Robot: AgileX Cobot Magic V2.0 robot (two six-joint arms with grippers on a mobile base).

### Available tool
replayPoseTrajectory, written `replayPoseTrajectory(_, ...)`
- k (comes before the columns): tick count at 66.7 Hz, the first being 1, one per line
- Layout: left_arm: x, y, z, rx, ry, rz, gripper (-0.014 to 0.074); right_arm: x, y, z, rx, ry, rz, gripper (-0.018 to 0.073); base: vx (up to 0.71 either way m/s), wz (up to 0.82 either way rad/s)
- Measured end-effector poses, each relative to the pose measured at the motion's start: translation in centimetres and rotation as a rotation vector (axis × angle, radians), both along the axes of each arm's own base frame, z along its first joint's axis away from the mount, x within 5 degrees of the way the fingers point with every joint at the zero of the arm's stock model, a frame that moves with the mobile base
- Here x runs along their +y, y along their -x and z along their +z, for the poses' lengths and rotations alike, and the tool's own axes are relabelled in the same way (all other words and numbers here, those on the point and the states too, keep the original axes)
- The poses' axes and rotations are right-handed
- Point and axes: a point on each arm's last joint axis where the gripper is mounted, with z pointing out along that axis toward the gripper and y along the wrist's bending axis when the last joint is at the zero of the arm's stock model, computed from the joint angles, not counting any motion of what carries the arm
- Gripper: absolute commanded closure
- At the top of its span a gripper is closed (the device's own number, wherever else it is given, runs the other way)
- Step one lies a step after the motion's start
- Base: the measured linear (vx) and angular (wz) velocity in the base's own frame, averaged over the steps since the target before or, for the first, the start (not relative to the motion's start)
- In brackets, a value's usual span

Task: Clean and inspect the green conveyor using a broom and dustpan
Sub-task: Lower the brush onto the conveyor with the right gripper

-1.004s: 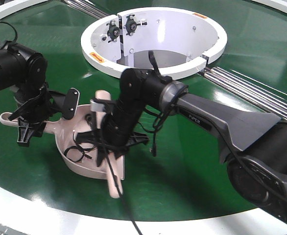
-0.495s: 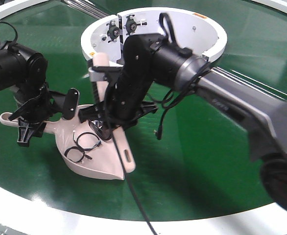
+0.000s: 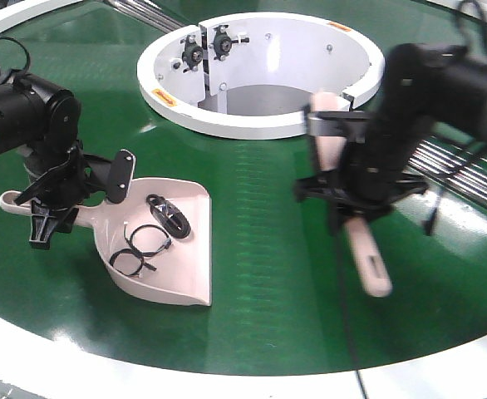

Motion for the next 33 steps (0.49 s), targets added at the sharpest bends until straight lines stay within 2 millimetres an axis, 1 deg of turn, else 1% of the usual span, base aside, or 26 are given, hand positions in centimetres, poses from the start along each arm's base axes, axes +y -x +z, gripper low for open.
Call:
replayPoseTrajectory(8, 0.0, 0.0, 0.0, 0.001, 0.000, 0.000, 0.0603, -3.8, 0.4, -0.6, 0.017, 0.071, -0.053, 0.0561, 0.00, 0.00)
replayPoseTrajectory(15, 0.0, 0.0, 0.0, 0.001, 0.000, 0.000, 0.0603, -5.9, 0.6, -1.5, 0.043, 0.116, -0.062, 0.0561, 0.00, 0.00)
replayPoseTrajectory(24, 0.0, 0.0, 0.0, 0.001, 0.000, -0.001, 0.0603, -7.5, 0.4, -2.9, 0.084, 0.139, -0.051, 0.0561, 0.00, 0.00)
replayPoseTrajectory(33, 0.0, 0.0, 0.0, 0.002, -0.001, -0.001, 0.0603, -8.0, -0.2, -4.6, 0.127, 0.155, -0.039, 0.0557, 0.00, 0.00)
